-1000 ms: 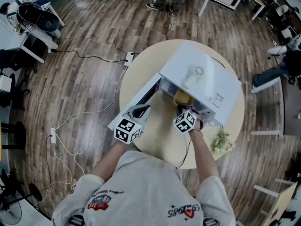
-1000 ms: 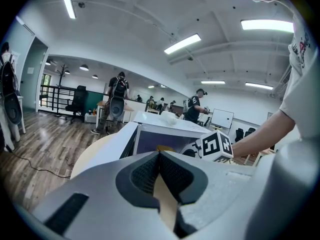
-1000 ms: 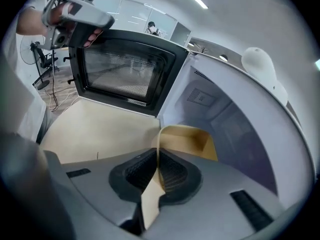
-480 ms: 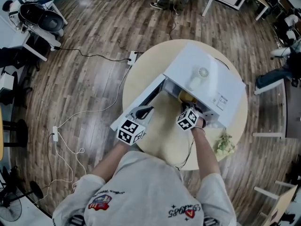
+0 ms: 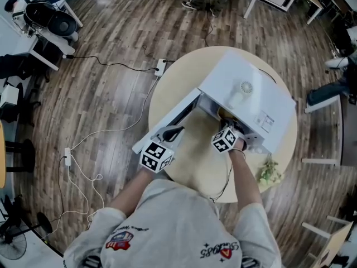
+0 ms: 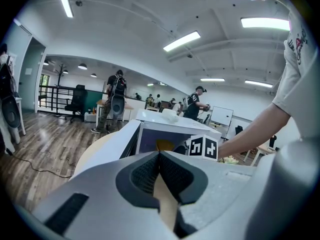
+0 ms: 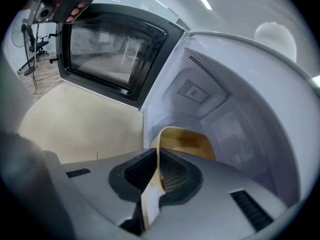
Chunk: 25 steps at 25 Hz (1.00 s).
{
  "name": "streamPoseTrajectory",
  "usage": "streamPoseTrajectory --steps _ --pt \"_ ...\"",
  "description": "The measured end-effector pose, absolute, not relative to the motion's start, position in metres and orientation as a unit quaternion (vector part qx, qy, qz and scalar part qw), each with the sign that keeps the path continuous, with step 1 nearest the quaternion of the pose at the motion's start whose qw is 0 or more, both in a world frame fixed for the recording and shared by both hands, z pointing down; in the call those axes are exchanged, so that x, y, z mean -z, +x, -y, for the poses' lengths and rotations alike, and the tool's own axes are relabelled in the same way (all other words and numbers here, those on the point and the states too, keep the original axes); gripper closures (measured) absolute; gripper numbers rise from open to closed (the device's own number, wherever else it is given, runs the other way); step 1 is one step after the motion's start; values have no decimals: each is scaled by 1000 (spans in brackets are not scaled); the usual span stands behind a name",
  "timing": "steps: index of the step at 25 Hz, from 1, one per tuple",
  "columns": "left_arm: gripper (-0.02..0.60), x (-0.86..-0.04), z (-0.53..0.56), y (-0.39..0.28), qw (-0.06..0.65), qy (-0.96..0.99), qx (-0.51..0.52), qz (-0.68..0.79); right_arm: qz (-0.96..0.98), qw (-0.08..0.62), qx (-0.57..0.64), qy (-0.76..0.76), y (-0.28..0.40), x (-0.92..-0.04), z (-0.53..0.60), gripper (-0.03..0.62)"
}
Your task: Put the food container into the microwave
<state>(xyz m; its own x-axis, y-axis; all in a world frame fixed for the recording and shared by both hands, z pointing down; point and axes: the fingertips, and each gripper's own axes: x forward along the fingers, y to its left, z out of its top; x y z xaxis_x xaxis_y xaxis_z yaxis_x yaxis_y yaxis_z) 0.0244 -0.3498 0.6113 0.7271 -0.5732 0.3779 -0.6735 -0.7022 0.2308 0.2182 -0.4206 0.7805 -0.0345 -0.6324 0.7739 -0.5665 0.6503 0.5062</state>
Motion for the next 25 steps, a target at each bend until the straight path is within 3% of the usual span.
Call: streamPoseTrajectory --steps 13,25 --pt "577 -616 351 22 182 913 -141 337 700 563 47 436 223 -787 437 561" --pt "577 -619 350 23 186 914 -144 330 706 539 47 457 221 -775 434 482"
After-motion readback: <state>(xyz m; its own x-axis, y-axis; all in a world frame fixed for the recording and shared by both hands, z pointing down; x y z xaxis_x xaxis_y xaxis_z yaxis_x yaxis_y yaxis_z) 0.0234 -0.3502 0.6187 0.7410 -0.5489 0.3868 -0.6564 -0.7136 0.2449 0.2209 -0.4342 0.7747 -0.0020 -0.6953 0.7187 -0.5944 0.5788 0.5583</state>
